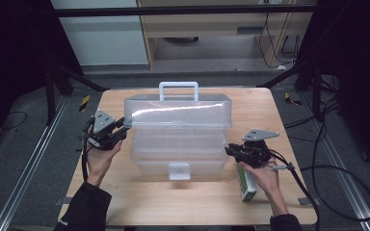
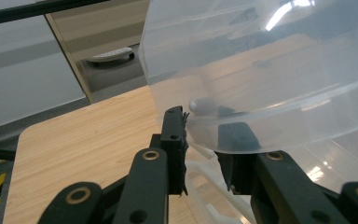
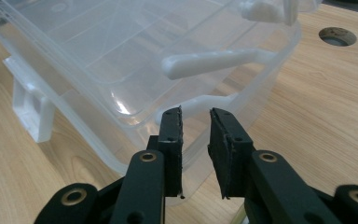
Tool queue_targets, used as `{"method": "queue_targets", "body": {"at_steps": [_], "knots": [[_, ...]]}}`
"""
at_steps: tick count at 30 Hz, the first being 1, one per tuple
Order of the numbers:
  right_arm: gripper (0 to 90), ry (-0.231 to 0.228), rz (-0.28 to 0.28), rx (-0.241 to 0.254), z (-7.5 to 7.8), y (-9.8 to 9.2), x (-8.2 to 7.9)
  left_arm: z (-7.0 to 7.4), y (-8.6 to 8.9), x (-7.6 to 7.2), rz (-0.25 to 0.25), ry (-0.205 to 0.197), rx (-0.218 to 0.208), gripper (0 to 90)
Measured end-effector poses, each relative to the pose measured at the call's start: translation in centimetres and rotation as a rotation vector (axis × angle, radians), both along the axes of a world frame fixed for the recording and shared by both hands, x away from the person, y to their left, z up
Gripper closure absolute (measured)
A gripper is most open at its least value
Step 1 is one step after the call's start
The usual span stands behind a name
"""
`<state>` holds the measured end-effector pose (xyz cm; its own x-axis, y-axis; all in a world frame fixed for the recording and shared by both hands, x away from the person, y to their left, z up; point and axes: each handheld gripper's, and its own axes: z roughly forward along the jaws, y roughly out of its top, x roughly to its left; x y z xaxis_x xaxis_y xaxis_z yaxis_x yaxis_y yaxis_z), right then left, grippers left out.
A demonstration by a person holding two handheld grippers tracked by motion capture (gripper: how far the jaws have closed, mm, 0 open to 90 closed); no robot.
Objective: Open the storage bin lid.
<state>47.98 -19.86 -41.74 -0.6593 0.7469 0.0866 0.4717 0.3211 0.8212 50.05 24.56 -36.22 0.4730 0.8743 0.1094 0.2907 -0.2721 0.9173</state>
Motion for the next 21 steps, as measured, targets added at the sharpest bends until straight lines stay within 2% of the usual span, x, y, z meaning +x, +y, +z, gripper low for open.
{"method": "queue_targets", "body": {"at_steps": [8, 9, 21], "knots": [[74.2, 0.042, -0.027, 0.026, 0.0, 0.0, 0.2, 0.5, -0.1, 0.4, 0.011, -0.004, -0.010, 73.8], [74.3, 0.041, -0.025, 0.027, -0.1, 0.0, 0.2, 0.6, 0.0, 0.5, 0.013, -0.006, -0.021, 73.7], [74.4, 0.033, -0.026, 0.023, -0.1, 0.0, 0.1, 1.5, -0.3, 1.4, 0.034, -0.021, -0.024, 75.3]]}}
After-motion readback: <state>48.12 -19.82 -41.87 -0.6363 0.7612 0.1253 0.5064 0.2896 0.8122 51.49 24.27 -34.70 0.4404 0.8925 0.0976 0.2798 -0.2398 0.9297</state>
